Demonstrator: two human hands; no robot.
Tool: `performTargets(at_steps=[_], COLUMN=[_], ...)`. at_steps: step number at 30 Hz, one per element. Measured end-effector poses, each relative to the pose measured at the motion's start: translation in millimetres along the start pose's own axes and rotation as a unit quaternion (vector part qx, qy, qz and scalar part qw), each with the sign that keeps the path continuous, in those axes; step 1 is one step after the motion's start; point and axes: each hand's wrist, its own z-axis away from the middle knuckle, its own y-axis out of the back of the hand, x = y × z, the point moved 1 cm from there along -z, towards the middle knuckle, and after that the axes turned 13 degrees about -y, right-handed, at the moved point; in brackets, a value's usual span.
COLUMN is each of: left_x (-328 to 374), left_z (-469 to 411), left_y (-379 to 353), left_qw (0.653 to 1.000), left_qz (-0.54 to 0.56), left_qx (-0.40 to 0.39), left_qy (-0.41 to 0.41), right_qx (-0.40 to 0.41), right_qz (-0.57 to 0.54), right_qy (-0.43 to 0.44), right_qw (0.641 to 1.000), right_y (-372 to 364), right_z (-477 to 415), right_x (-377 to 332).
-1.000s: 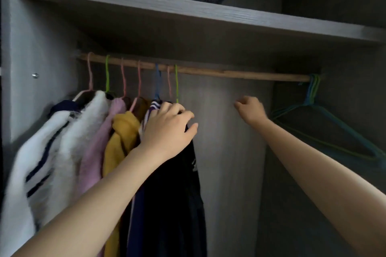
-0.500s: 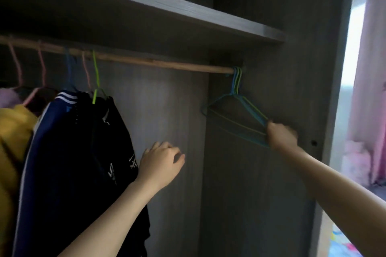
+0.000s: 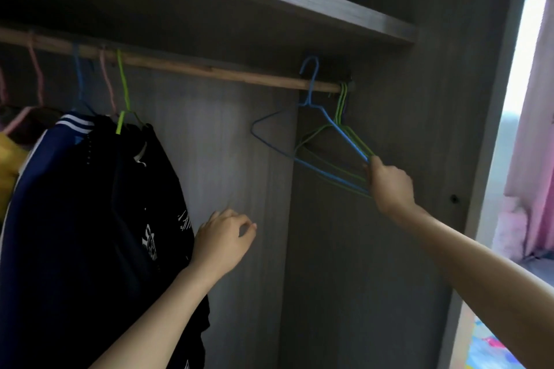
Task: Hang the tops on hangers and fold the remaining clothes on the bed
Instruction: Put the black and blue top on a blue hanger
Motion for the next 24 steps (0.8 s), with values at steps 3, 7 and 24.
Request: performTargets(at_steps=[3, 7, 24], left_x=[-6.7, -17.1, -35.3], left_z=[3.8, 13.5, 167.5], left_y=[-4.3, -9.5, -144.3], left_qw=[0.998, 0.988, 0.926], left_qz=[0.019, -0.011, 0.357], left_qx=[0.056, 0.15, -0.094], left_qy=[0.002, 0.031, 0.075], right_qx=[0.014, 0.093, -0.045], right_qz=[0.014, -0.03, -0.033], right_qy=[0.039, 0.137, 0.078], right_qw=[0.999, 0.986, 0.995], right_y=[-5.6, -12.0, -24.2], right_z=[12.8, 43.0, 292.0], right_x=[1.9, 19.5, 161.1])
